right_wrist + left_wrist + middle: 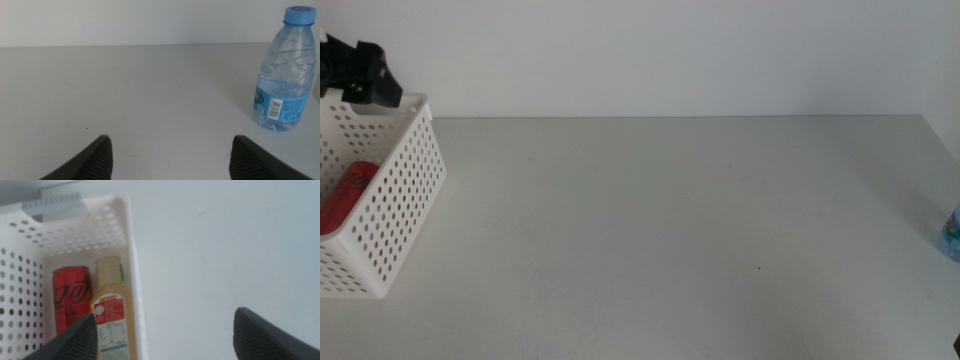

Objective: Use arms to grab the bottles and put them into the dustbin to the left of the table.

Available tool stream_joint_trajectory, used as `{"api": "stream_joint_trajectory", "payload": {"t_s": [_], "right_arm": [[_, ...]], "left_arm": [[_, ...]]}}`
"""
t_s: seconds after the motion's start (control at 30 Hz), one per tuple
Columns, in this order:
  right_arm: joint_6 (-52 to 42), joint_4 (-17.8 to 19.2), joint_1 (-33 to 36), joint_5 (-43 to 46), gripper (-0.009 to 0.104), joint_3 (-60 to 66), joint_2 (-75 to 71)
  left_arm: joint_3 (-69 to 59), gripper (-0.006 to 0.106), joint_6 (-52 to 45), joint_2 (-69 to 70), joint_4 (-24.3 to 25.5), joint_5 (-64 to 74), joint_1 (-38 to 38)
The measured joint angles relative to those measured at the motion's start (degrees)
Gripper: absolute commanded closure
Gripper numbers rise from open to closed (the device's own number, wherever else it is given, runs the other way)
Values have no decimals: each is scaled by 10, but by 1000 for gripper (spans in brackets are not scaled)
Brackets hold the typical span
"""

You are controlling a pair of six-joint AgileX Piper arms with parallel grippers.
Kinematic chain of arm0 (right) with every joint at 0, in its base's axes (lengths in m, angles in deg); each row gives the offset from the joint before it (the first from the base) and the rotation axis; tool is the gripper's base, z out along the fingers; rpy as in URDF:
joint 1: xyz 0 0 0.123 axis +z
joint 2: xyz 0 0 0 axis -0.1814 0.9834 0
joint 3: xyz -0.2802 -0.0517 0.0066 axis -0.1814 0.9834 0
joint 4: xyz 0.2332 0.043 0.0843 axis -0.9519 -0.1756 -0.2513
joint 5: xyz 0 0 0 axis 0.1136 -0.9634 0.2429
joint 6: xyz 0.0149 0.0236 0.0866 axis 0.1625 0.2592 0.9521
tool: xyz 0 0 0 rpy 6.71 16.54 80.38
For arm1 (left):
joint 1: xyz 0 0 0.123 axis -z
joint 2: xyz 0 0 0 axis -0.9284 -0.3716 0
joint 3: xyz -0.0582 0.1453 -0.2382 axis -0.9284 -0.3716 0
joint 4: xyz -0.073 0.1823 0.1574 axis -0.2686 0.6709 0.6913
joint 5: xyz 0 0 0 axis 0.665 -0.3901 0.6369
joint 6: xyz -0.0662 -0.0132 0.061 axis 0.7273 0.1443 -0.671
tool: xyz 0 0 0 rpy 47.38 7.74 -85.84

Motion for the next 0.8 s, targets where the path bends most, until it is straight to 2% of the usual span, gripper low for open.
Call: {"api": "stream_joint_trajectory", "payload": {"t_s": [0.27,0.53,0.7,0.8], "right_arm": [[0,0,0,0,36,0,0],[0,0,0,0,36,0,0],[0,0,0,0,36,0,0],[0,0,0,0,36,0,0]], "left_arm": [[-36,10,25,95,11,3,126],[-214,10,164,282,88,-103,299],[-312,10,183,416,94,-147,383],[-339,10,201,481,102,-153,398]]}}
